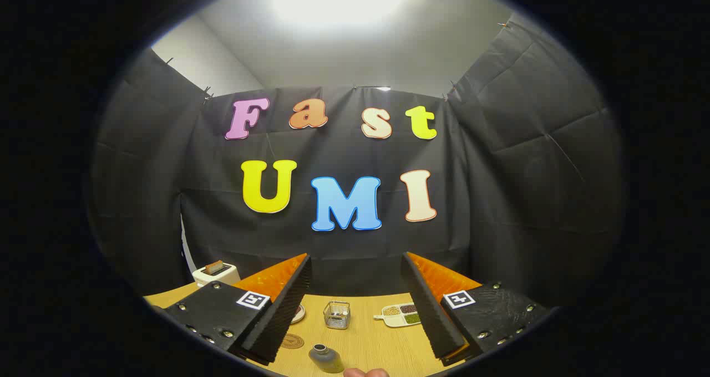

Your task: Take the bottle from table, then pour the juice into the cup, finally place the bottle on the coaster

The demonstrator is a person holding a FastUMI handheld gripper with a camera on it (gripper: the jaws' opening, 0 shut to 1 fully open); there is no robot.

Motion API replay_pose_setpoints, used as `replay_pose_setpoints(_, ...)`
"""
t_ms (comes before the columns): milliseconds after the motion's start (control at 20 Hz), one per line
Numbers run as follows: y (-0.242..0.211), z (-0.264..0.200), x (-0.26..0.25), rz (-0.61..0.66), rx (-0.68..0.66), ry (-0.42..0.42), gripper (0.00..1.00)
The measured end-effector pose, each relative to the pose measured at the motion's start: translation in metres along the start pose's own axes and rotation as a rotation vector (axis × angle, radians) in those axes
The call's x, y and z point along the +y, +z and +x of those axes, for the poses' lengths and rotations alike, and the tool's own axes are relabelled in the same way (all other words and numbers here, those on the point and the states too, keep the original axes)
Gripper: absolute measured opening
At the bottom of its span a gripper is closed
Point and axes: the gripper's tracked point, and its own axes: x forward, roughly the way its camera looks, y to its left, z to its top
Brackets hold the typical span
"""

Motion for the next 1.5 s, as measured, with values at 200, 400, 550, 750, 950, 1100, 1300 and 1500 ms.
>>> replay_pose_setpoints(200, -0.006, -0.002, 0.001, -0.007, 0.009, 0.004, 0.98)
replay_pose_setpoints(400, -0.015, -0.004, 0.003, -0.014, 0.019, 0.007, 0.98)
replay_pose_setpoints(550, -0.027, -0.007, 0.006, -0.021, 0.028, 0.017, 0.98)
replay_pose_setpoints(750, -0.045, -0.009, 0.011, -0.01, 0.038, 0.031, 0.98)
replay_pose_setpoints(950, -0.065, -0.01, 0.013, 0.029, 0.047, 0.039, 0.98)
replay_pose_setpoints(1100, -0.082, -0.01, 0.019, 0.047, 0.052, 0.05, 0.98)
replay_pose_setpoints(1300, -0.115, -0.007, 0.03, 0.034, 0.055, 0.068, 0.98)
replay_pose_setpoints(1500, -0.158, -0.007, 0.041, 0.009, 0.074, 0.078, 0.98)
